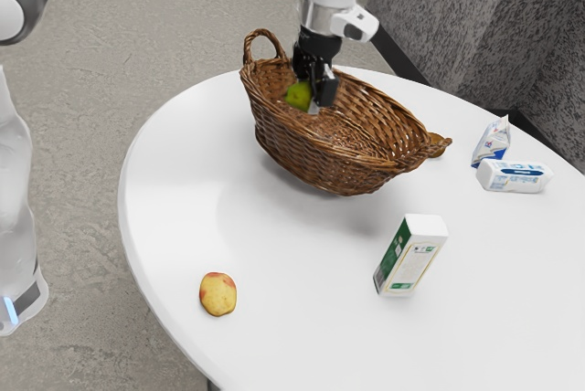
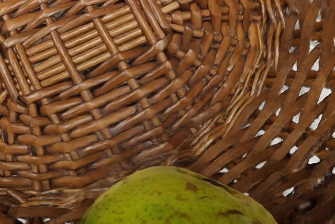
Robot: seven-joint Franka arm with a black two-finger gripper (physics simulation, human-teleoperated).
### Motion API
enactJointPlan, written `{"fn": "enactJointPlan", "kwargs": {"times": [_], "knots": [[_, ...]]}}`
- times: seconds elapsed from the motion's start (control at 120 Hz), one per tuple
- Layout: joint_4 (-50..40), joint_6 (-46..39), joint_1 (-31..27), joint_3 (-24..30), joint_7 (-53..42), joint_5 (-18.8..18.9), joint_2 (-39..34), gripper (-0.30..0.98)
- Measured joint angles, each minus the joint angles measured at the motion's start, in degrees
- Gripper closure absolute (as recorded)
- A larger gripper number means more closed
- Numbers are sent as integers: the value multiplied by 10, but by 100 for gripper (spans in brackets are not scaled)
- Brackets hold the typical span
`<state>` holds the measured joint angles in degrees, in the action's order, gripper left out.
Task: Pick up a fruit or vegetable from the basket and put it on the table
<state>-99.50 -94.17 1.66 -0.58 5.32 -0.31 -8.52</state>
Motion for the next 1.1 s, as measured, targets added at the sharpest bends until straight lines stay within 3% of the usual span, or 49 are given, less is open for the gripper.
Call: {"fn": "enactJointPlan", "kwargs": {"times": [0.467,0.492,0.583,0.7,0.933,1.1], "knots": [[6,19,2,114,26,-37,-4,38],[5,19,1,115,29,-39,-4,32],[4,14,1,119,39,-53,-5,17],[3,13,1,120,51,-62,-6,7],[55,48,-2,67,68,-62,19,1],[76,62,-1,59,59,-59,36,0]]}}
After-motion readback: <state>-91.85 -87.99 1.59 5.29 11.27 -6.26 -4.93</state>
